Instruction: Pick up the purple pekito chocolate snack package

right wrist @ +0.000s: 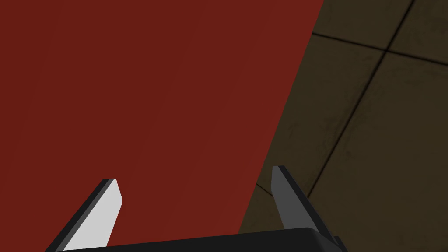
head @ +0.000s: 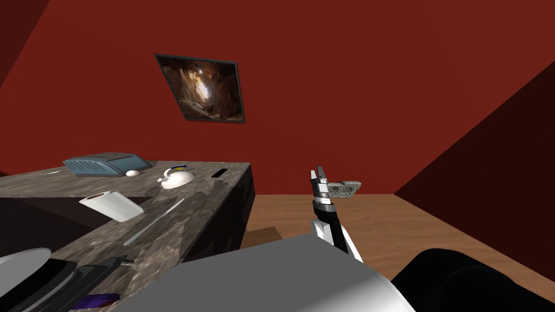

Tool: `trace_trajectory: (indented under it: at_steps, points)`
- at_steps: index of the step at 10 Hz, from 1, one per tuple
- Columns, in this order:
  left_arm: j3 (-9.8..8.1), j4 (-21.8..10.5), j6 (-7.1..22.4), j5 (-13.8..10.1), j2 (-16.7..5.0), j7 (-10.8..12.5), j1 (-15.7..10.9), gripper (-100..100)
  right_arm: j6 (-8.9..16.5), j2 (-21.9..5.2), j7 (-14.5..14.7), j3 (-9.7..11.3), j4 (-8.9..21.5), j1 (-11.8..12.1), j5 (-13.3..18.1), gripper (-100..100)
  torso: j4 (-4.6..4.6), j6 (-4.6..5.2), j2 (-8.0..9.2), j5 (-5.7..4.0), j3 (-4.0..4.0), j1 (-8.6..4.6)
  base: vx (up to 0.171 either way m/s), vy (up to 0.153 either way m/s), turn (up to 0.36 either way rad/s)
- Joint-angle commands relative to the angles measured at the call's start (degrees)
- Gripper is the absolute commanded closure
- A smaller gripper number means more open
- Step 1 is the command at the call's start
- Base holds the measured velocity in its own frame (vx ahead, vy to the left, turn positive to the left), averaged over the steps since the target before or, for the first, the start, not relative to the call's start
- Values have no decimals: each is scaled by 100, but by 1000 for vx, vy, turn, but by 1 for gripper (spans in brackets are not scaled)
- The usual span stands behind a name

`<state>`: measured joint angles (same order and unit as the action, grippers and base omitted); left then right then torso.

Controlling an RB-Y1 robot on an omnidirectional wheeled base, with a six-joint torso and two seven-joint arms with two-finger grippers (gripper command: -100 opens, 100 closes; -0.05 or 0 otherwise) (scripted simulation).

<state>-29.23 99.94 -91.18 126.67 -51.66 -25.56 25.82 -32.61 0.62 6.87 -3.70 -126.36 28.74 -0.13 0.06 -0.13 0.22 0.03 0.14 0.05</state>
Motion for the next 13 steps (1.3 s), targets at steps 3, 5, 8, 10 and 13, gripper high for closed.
trace_trajectory:
  at_steps: [3,5,8,10,13]
  points:
    - [6,-196,81,-9,-52,28,-51,100,0,0,0,-1,0,2,0,0,-1,-6,-12,0,-6,4,-55,-16,-98]
    - [5,-197,76,-7,-52,30,-47,100,0,0,0,-1,0,2,0,0,-6,0,-34,4,-18,11,-3,0,4]
    - [4,-197,76,-7,-51,32,-47,0,0,-1,0,-1,0,2,0,0,-8,0,-39,4,-22,13,0,0,0]
    - [-3,236,-86,12,67,-26,60,100,-1,-1,0,-2,0,5,0,0,-12,-15,-58,3,-31,17,121,30,337]
    - [-30,798,-309,20,193,-93,186,100,-1,-1,0,-2,0,4,0,0,-18,2,-96,6,-54,24,143,37,224]
